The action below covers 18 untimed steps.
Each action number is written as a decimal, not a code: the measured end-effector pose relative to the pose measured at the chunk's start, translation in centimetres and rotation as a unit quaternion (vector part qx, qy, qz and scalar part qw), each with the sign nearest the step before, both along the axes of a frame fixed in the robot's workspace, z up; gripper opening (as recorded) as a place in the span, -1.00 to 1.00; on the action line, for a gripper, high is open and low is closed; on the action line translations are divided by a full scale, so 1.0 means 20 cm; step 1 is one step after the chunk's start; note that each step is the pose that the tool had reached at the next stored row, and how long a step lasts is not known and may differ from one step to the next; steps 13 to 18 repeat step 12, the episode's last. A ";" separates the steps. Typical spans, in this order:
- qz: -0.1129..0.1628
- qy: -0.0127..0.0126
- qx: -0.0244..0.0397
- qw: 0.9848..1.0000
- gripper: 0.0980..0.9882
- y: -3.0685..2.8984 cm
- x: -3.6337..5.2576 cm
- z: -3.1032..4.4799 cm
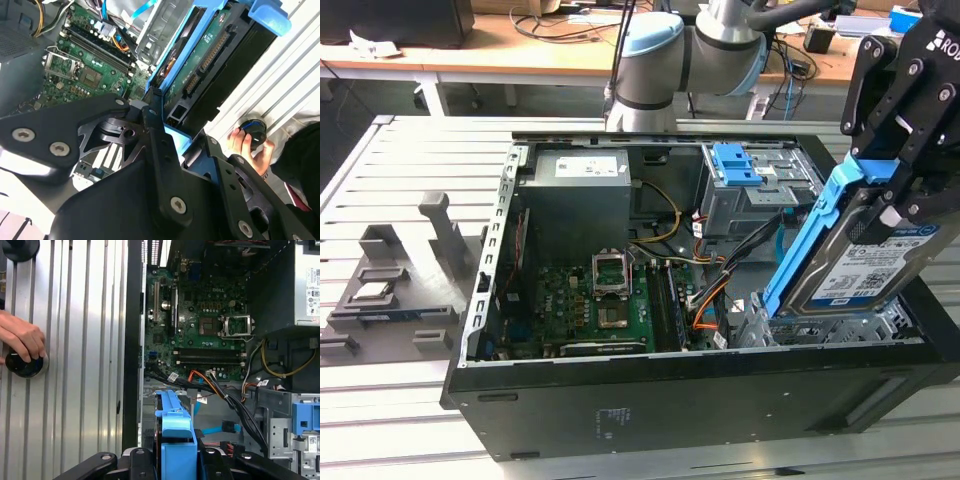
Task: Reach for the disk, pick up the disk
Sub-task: 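Pick up the disk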
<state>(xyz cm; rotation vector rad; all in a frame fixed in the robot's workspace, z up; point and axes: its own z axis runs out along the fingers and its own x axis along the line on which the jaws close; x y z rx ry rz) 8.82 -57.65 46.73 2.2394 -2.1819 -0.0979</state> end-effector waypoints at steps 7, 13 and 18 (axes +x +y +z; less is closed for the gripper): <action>0.000 0.000 -0.002 1.000 -0.39 0.077 0.052 -0.039; 0.000 0.000 -0.002 1.000 -0.39 0.082 0.054 -0.040; 0.000 0.000 -0.002 1.000 -0.39 0.082 0.054 -0.040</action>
